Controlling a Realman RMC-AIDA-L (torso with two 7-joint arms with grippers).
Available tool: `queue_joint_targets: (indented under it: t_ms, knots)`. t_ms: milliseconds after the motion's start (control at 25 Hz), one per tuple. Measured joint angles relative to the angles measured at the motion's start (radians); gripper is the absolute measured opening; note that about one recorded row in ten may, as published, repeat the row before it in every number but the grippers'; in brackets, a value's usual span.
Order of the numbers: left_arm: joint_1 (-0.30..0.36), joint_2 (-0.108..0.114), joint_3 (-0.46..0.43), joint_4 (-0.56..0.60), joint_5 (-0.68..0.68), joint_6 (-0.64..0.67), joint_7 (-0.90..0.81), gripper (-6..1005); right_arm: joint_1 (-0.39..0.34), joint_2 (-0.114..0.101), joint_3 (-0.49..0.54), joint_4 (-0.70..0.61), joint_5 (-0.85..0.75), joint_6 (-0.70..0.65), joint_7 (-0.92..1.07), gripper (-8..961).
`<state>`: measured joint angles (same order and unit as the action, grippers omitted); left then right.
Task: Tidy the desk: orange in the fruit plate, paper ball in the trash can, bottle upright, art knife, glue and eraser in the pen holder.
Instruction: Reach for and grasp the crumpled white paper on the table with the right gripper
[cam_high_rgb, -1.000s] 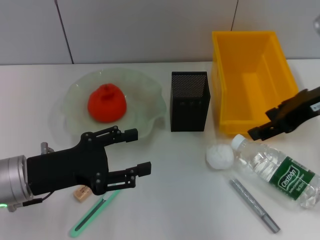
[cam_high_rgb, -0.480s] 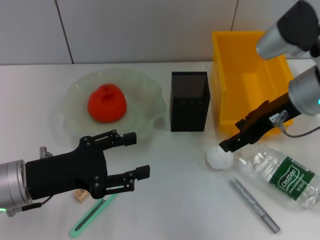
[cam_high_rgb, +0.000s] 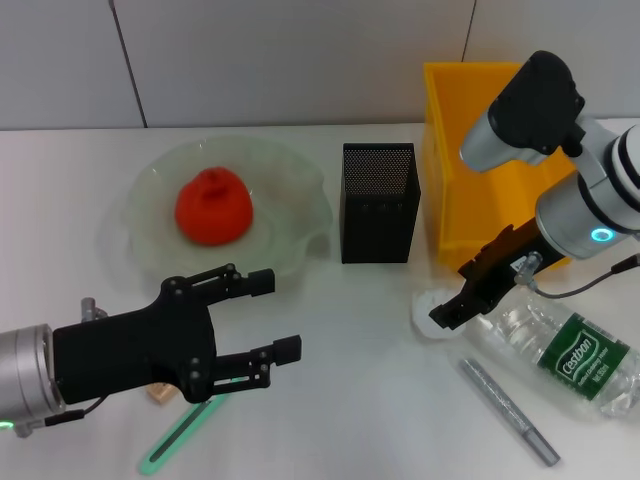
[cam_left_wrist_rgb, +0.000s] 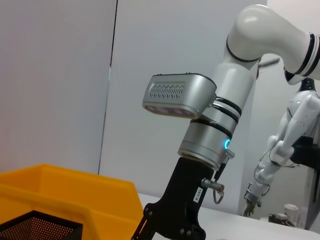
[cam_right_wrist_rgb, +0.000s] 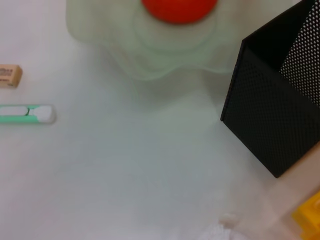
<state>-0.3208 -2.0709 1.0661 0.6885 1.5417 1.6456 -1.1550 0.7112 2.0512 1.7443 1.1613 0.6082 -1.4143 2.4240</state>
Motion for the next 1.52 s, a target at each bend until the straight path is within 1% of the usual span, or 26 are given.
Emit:
queue_joint_targets:
  t_ms: [360,720,920,1040,1480,1520]
  knots:
    - [0.003,0.001,0.0,-0.003,0.0,0.001,0.001,788,0.013,0.011,-0.03,-0.045,-0.002,0.046,-0.002,771]
    - [0.005,0.002,0.0,-0.003,0.003,0.003,0.002,790,0.027,0.011,-0.032,-0.095,0.006,0.073,-0.011,770]
    - [0.005,0.003,-0.001,-0.003,0.003,0.003,0.002,789,0.033,0.02,-0.032,-0.11,0.008,0.084,-0.016,733]
    - [0.005,0.003,-0.002,-0.003,0.001,0.003,0.002,788,0.043,0.021,-0.032,-0.132,0.009,0.094,-0.016,711]
    - [0.004,0.003,-0.002,-0.003,-0.001,-0.001,0.001,789,0.065,0.023,-0.042,-0.182,0.01,0.116,-0.017,530]
    - [0.004,0.003,-0.002,-0.003,-0.001,-0.001,0.001,789,0.065,0.023,-0.043,-0.182,0.01,0.116,-0.017,528]
